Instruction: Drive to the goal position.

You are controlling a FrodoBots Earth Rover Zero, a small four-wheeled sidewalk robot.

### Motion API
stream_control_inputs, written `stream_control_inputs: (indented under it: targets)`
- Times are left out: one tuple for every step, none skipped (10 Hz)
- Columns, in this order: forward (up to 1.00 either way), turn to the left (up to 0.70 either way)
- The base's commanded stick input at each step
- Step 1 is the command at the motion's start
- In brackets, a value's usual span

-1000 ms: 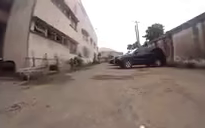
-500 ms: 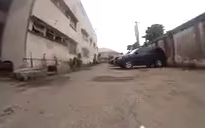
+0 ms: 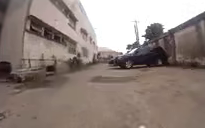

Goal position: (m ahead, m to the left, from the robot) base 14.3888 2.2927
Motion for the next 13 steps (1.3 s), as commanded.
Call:
stream_control_inputs:
  targets:
    - [0.30,0.00]
    - [0.30,0.00]
    - [0.30,0.00]
    - [0.30,0.00]
    - [0.30,0.00]
    - [0.30,0.00]
    - [0.30,0.00]
    - [0.30,0.00]
    - [0.30,0.00]
    - [0.30,0.00]
    - [0.30,0.00]
    - [0.30,0.00]
    - [0.30,0.00]
